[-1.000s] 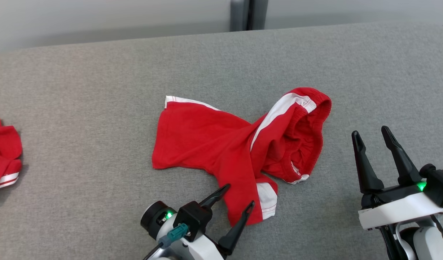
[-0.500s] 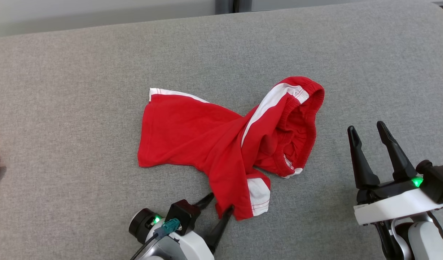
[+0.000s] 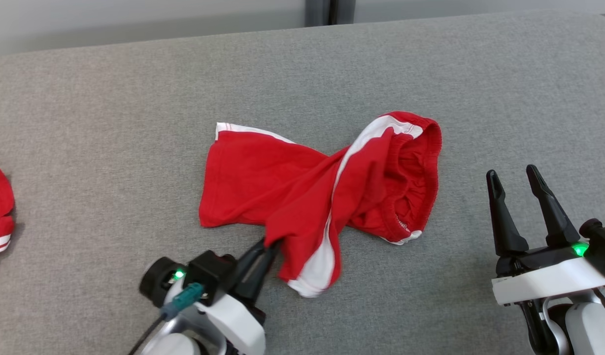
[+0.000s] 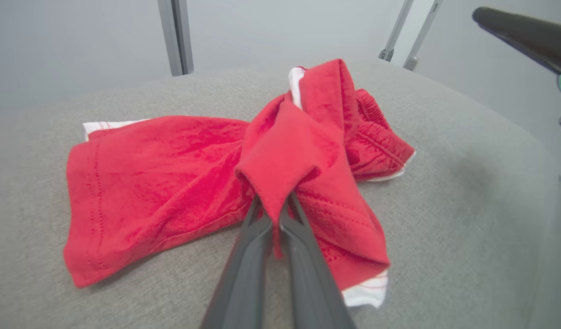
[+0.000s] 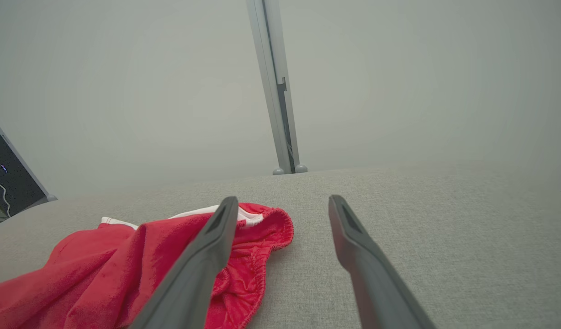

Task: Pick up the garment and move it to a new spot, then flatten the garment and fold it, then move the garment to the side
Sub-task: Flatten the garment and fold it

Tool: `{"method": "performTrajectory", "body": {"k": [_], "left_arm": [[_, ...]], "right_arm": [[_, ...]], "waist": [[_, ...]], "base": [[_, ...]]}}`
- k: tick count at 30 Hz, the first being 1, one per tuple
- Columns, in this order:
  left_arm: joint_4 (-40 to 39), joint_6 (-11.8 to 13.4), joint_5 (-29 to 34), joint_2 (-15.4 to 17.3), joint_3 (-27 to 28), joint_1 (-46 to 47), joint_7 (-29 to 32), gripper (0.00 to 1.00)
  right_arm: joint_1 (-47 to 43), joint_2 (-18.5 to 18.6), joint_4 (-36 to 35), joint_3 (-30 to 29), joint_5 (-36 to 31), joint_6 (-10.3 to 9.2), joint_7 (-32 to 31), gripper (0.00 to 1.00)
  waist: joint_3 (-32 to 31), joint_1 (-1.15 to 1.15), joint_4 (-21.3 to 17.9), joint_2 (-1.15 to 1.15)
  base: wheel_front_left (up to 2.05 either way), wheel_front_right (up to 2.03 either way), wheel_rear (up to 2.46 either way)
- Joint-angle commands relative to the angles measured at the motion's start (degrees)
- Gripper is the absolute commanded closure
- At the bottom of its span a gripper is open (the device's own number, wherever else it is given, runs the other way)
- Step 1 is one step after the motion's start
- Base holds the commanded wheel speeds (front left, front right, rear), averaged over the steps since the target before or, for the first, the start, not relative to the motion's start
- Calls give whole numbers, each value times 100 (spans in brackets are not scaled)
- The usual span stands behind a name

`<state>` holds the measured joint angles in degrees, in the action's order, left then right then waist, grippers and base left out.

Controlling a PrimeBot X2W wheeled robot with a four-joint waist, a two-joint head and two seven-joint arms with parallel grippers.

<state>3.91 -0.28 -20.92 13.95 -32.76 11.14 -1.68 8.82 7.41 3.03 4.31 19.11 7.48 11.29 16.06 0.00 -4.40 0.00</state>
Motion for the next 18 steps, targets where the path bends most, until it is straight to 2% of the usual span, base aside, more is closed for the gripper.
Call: {"method": "performTrajectory", "body": {"k": [1, 9, 18], "left_arm": [[-89, 61, -36, 76, 73, -44, 11, 100], [-697, 405, -228, 619, 844, 30, 121, 100], [-145, 417, -517, 934, 1485, 512, -6, 100]], "right_arm": [[-44, 34, 4, -24, 7, 3, 11, 0], [-4, 58, -102, -86, -23, 3, -51, 0], [132, 75, -112, 1, 2, 3, -95, 0]], "waist": [[-8, 0, 32, 0], [76, 0, 179, 0], [247, 0, 52, 0]], "base": [[0, 0, 0], [0, 0, 0], [0, 0, 0]]}}
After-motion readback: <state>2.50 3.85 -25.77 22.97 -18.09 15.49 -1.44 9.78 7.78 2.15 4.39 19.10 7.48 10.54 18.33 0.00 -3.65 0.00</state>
